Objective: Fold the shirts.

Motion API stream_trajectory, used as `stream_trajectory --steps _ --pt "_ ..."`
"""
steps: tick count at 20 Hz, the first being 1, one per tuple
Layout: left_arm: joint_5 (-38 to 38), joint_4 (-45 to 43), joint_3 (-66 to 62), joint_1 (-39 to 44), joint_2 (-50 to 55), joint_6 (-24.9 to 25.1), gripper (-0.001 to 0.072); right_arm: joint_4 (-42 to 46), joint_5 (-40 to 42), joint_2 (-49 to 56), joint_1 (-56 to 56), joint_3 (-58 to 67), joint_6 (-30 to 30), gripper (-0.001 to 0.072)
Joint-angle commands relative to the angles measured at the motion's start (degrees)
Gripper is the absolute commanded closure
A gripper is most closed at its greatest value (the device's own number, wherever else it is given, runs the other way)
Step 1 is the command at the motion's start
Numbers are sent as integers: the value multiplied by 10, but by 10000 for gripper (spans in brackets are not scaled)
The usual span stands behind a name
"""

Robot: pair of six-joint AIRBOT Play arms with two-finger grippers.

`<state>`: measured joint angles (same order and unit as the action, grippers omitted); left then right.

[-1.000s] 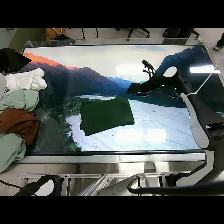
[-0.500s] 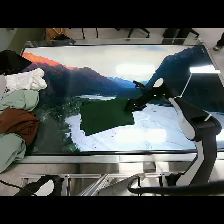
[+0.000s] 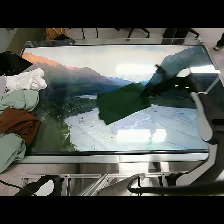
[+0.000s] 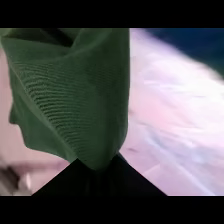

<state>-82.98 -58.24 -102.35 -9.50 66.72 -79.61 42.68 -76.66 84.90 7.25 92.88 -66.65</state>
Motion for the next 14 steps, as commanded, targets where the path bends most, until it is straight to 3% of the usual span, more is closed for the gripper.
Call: stream_trajectory --steps 1,9,14 --pt "-9 -1 0 -1 0 1 689 67 -9 -68 144 -28 -55 691" --pt "-10 -1 0 -1 0 26 689 172 -31 -233 457 -260 -102 691" --pt "-5 0 0 -1 0 34 689 209 78 -371 520 -495 -201 688"
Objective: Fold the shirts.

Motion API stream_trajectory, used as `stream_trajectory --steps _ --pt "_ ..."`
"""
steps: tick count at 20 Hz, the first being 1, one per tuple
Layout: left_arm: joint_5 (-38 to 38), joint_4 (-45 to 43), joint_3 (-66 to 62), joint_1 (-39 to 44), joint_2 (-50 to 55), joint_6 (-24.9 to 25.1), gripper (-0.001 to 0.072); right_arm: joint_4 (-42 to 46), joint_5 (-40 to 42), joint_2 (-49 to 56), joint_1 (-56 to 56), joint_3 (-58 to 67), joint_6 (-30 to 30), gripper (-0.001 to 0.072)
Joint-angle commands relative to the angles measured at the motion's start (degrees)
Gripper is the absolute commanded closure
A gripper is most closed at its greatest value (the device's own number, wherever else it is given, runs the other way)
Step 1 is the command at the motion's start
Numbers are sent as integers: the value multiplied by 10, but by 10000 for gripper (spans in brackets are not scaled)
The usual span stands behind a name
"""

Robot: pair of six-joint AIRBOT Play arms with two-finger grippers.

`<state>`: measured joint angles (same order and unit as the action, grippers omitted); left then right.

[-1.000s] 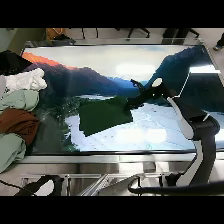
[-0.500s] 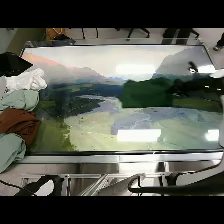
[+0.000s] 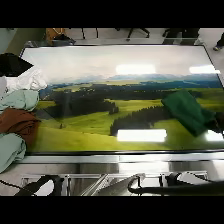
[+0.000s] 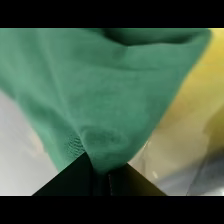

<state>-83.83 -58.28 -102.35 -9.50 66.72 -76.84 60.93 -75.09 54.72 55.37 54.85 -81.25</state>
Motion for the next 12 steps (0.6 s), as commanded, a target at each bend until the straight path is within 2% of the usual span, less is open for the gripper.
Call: stream_trajectory --steps 1,3,4,6,8,12 --pt "3 0 0 -1 0 8 689 34 75 -86 39 -139 -61 675" --pt "2 0 0 -1 0 9 689 57 69 -95 39 -158 -60 416" --pt "3 0 0 -1 0 9 689 74 55 -95 39 -157 -57 383" --pt "3 0 0 -1 0 9 688 132 18 -94 40 -122 -64 383" --pt "4 -1 0 -1 0 9 689 156 -9 -94 40 -35 -69 383" --pt "4 -1 0 -1 0 9 688 95 -19 -83 12 155 -88 384"
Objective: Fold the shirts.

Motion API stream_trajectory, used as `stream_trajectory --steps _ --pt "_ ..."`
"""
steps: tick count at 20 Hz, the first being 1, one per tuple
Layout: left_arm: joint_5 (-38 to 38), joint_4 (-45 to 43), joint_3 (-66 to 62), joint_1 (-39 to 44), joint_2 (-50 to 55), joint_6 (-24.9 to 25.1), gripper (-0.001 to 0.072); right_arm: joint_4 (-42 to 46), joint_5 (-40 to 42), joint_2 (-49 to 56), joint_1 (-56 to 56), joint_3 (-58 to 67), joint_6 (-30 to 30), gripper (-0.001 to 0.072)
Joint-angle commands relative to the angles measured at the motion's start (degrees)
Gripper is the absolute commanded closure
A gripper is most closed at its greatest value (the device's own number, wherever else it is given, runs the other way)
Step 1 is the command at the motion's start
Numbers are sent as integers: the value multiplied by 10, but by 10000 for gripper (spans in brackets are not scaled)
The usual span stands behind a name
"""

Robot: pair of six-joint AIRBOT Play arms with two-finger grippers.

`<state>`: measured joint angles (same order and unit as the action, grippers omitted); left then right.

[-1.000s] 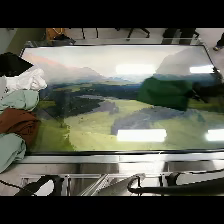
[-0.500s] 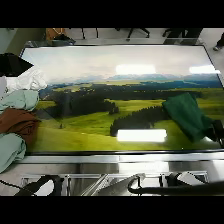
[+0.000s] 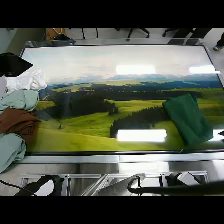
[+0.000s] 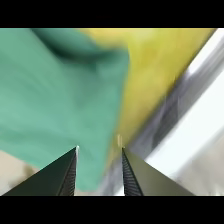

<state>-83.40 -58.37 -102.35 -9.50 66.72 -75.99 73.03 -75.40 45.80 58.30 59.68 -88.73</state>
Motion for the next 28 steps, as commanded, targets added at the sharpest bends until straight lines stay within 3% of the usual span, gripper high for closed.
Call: stream_trajectory --steps 1,3,4,6,10,16,21,28 --pt "-3 1 0 -1 0 0 688 -48 -16 11 -37 136 -13 392" --pt "3 0 0 -1 0 0 688 -86 -15 15 -87 159 -14 557" --pt "6 0 0 -1 0 -2 688 -97 -14 16 -115 158 -20 558" --pt "6 1 1 -1 0 -14 688 -103 -20 24 -188 157 -26 689" --pt "-30 1 32 6 -10 -17 688 -102 -22 35 -374 151 -29 689" --pt "46 0 316 107 -117 -16 689 -101 2 46 -601 105 -32 689" --pt "114 0 466 175 -187 -20 689 -103 9 68 -636 89 -35 689" --pt "115 0 480 179 -196 -25 688 -103 8 71 -636 89 -35 689"
